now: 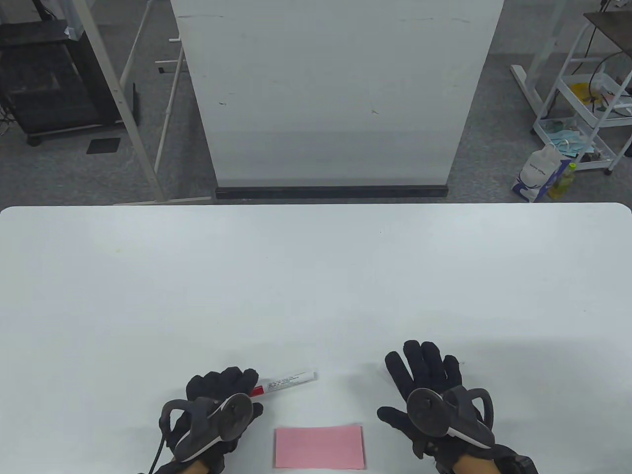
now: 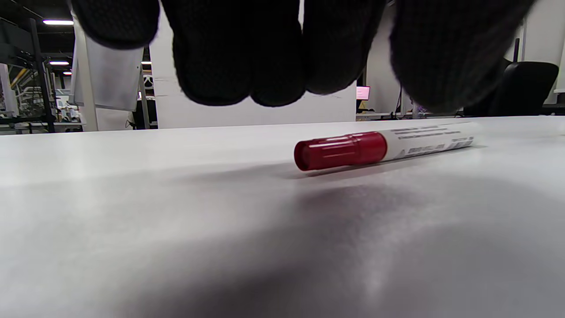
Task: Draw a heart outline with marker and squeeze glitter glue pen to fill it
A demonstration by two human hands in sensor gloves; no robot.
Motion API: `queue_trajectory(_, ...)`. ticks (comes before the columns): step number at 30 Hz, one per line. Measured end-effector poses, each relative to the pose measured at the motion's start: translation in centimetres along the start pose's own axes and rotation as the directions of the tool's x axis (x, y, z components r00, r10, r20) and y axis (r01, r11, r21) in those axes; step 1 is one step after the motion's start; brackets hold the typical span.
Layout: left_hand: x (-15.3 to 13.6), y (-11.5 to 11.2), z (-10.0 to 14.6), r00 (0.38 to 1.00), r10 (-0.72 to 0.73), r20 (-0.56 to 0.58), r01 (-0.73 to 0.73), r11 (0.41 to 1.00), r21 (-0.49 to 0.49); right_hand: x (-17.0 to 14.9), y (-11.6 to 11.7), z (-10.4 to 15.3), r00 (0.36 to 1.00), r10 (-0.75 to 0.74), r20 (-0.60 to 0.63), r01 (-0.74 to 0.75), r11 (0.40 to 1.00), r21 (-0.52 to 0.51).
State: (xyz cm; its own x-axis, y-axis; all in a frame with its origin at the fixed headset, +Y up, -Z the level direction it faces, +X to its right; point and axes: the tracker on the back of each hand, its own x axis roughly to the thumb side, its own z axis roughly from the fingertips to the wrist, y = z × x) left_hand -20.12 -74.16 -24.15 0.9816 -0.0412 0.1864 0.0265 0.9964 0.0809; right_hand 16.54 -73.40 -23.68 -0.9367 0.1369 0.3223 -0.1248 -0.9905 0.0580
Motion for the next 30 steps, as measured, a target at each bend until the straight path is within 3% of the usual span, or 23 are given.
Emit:
queue_trajectory(10, 0.7, -1.1, -2.5, 0.996, -0.086, 0.003, 0.086, 0.991, -0.103, 0.2, 0.0, 0.0, 1.0, -0.003, 0.011, 0.003, 1.0, 0.003)
queue_trajectory(18, 0.9, -1.2, -2.3, 0.996, -0.053, 0.067, 0.062, 0.99, -0.128, 0.7, 0.3, -0.1, 0.998, -0.041, 0.044, 0.041, 0.999, 0.014)
queue_trajectory(21, 0.9, -1.0, -1.9, 0.993, -0.019, 0.116, 0.03, 0.995, -0.096, 1.1, 0.4, -0.1, 0.996, -0.074, 0.054, 0.073, 0.997, 0.006)
queue_trajectory(24, 1.2, -0.5, -1.3, 0.985, -0.019, 0.173, 0.02, 1.0, -0.003, 2.0, 0.7, -0.1, 0.985, -0.149, 0.087, 0.149, 0.989, -0.002)
queue_trajectory(30, 2.9, 0.8, 0.0, 0.962, 0.008, 0.271, -0.023, 0.998, 0.054, 3.8, 1.1, 0.0, 0.963, -0.228, 0.144, 0.233, 0.972, -0.023)
